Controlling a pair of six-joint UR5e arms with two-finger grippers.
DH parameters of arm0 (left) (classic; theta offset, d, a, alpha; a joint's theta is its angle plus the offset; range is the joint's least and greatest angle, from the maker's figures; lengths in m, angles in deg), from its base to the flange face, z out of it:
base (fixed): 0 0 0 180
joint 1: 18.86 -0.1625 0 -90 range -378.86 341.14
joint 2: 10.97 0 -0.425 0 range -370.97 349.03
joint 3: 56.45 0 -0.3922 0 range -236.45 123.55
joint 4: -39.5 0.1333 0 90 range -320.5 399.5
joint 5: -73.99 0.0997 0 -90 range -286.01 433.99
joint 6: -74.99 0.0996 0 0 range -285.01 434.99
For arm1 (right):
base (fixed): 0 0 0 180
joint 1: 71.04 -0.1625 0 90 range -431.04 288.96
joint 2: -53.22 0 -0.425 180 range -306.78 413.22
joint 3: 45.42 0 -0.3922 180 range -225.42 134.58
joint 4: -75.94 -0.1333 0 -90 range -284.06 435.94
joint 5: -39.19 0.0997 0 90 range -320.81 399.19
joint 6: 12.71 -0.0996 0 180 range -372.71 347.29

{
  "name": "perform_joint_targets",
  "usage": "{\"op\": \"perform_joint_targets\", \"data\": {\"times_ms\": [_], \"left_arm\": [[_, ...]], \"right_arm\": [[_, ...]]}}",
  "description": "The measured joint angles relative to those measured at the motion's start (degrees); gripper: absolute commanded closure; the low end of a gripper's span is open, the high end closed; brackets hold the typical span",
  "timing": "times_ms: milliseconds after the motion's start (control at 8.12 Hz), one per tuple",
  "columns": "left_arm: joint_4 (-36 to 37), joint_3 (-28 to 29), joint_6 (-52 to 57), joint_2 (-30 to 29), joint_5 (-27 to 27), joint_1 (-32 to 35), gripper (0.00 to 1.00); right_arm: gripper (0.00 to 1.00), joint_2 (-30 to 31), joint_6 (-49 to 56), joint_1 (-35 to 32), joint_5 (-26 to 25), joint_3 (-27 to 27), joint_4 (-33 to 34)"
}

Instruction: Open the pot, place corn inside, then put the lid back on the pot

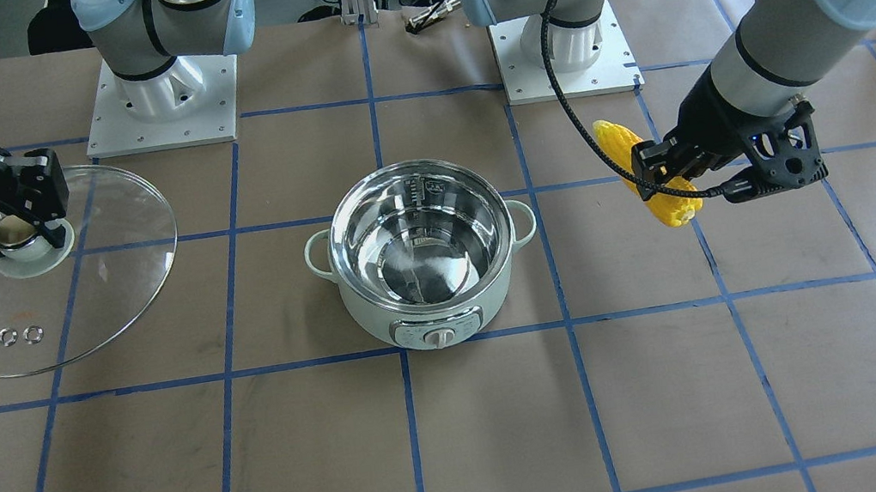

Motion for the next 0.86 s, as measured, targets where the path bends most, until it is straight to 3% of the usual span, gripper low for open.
{"op": "perform_joint_targets", "data": {"times_ms": [370, 862], "left_arm": [[-0.5, 1.5, -4.3, 0.5, -6.7, 7.3, 1.0], [3.7, 0.5, -5.4, -4.1, -7.1, 17.9, 1.0]], "right_arm": [[1.0, 0.1, 0.2, 0.1, 0.2, 0.0, -0.1], [1.0, 0.1, 0.2, 0.1, 0.4, 0.1, -0.1]]}}
